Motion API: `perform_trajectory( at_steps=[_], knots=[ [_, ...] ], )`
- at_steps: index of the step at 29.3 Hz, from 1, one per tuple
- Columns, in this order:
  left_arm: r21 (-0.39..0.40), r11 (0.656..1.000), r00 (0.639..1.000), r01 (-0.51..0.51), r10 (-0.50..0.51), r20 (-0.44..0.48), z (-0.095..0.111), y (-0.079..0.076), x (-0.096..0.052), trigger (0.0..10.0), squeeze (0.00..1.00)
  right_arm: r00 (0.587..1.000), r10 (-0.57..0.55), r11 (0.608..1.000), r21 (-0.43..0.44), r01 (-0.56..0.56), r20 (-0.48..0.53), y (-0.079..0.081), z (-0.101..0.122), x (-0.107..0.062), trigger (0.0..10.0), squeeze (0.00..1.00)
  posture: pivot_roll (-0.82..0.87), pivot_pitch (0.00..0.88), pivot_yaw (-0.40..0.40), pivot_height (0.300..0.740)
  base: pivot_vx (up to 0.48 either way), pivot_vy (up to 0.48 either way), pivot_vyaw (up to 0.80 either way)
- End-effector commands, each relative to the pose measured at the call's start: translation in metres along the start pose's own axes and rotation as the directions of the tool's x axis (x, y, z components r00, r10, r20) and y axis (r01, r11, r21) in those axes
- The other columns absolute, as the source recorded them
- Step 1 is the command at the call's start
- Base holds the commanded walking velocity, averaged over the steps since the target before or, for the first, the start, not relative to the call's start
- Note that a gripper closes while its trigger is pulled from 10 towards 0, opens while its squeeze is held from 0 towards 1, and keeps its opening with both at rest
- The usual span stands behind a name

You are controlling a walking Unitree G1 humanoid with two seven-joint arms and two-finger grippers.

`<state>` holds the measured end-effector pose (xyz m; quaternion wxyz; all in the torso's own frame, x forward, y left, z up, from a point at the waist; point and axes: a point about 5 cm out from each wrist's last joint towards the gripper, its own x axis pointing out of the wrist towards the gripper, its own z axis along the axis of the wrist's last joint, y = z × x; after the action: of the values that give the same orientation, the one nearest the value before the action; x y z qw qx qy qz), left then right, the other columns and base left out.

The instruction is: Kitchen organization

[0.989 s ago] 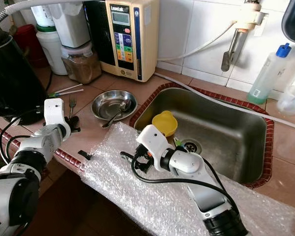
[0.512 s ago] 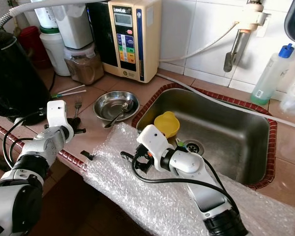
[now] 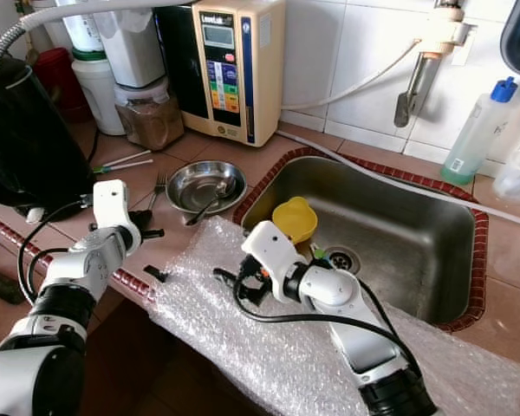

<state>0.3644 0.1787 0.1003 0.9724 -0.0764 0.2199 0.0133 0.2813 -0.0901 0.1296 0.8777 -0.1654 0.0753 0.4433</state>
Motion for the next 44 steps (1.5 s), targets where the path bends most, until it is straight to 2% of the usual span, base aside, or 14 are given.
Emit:
perform_trajectory(
  at_steps=[1, 4, 8, 14, 23, 25, 27, 33, 37, 38, 39, 40, 42, 44],
  knots=[
    [-0.008, 0.999, 0.989, -0.045, 0.043, -0.145, -0.037, 0.005, -0.002, 0.0, 0.00, 1.000, -0.003, 1.000, -0.015, 0.003, 0.003, -0.004, 0.002, 0.000, 10.0, 0.00, 0.10, 0.000, 0.044, 0.740, 0.000, 0.000, 0.00],
    [0.042, 0.994, 0.991, -0.103, 0.106, -0.077, -0.027, 0.011, -0.005, 0.0, 0.00, 1.000, -0.010, 1.000, -0.015, 0.010, 0.005, -0.005, 0.002, 0.000, 10.0, 0.00, 0.10, 0.000, 0.043, 0.740, 0.000, 0.000, 0.00],
    [0.052, 0.991, 0.990, -0.125, 0.127, -0.054, -0.024, 0.012, -0.007, 0.0, 0.00, 1.000, -0.011, 1.000, -0.016, 0.011, 0.005, -0.006, 0.002, 0.000, 10.0, 0.00, 0.10, 0.000, 0.042, 0.740, 0.000, 0.000, 0.00],
    [0.063, 0.989, 0.991, -0.132, 0.133, -0.024, -0.020, 0.009, -0.011, 0.0, 0.00, 1.000, -0.012, 1.000, -0.016, 0.012, 0.004, -0.006, 0.002, 0.000, 10.0, 0.00, 0.10, 0.000, 0.042, 0.740, 0.000, 0.000, 0.00],
    [0.059, 0.989, 0.989, -0.134, 0.131, 0.063, -0.003, -0.002, -0.023, 0.0, 0.00, 1.000, -0.008, 1.000, -0.020, 0.008, 0.001, -0.006, 0.001, 0.000, 10.0, 0.00, 0.11, 0.000, 0.038, 0.740, 0.000, 0.000, 0.00],
    [0.135, 0.972, 0.968, -0.190, 0.163, 0.189, 0.012, -0.001, -0.032, 0.0, 0.00, 1.000, -0.008, 1.000, -0.019, 0.008, -0.001, -0.006, 0.000, 0.000, 10.0, 0.00, 0.11, 0.000, 0.037, 0.740, 0.000, 0.000, 0.00],
    [0.145, 0.964, 0.952, -0.222, 0.182, 0.244, 0.019, -0.001, -0.036, 0.0, 0.00, 1.000, -0.007, 1.000, -0.019, 0.007, -0.003, -0.005, -0.001, 0.001, 10.0, 0.00, 0.11, 0.000, 0.035, 0.740, 0.000, 0.000, 0.00],
    [0.145, 0.957, 0.939, -0.250, 0.203, 0.277, 0.026, -0.001, -0.042, 0.0, 0.00, 1.000, -0.005, 1.000, -0.023, 0.004, -0.004, -0.006, -0.001, 0.001, 10.0, 0.00, 0.11, 0.000, 0.031, 0.740, 0.000, 0.000, 0.00],
    [0.139, 0.957, 0.938, -0.254, 0.209, 0.277, 0.028, 0.003, -0.040, 0.0, 0.00, 1.000, -0.003, 1.000, -0.025, 0.003, -0.005, -0.006, -0.002, 0.001, 10.0, 0.00, 0.11, 0.000, 0.029, 0.740, 0.000, 0.000, 0.00],
    [0.125, 0.959, 0.937, -0.255, 0.213, 0.276, 0.029, 0.005, -0.038, 4.8, 0.00, 1.000, -0.003, 1.000, -0.025, 0.002, -0.005, -0.006, -0.001, 0.002, 10.0, 0.00, 0.11, 0.000, 0.029, 0.740, 0.000, 0.000, 0.00],
    [0.125, 0.959, 0.937, -0.255, 0.213, 0.276, 0.029, 0.005, -0.038, 4.8, 0.00, 1.000, -0.003, 1.000, -0.025, 0.002, -0.005, -0.006, -0.001, 0.002, 10.0, 0.00, 0.11, 0.000, 0.029, 0.740, 0.000, 0.000, 0.00],
    [0.110, 0.960, 0.936, -0.259, 0.222, 0.273, 0.030, 0.006, -0.037, 10.0, 1.00, 1.000, -0.002, 1.000, -0.025, 0.002, -0.005, -0.006, -0.001, 0.002, 10.0, 0.00, 0.11, 0.000, 0.029, 0.740, 0.000, 0.000, 0.00],
    [0.065, 0.967, 0.943, -0.247, 0.224, 0.247, 0.032, 0.009, -0.032, 10.0, 1.00, 1.000, 0.000, 1.000, -0.025, 0.000, -0.004, -0.005, -0.002, 0.002, 10.0, 0.00, 0.11, 0.000, 0.030, 0.740, 0.000, 0.000, 0.00],
    [0.059, 0.967, 0.949, -0.247, 0.229, 0.218, 0.033, 0.009, -0.027, 10.0, 1.00, 1.000, 0.001, 1.000, -0.026, -0.001, -0.004, -0.005, -0.002, 0.002, 10.0, 0.00, 0.10, 0.000, 0.031, 0.740, 0.000, 0.000, 0.00]
  ],
)
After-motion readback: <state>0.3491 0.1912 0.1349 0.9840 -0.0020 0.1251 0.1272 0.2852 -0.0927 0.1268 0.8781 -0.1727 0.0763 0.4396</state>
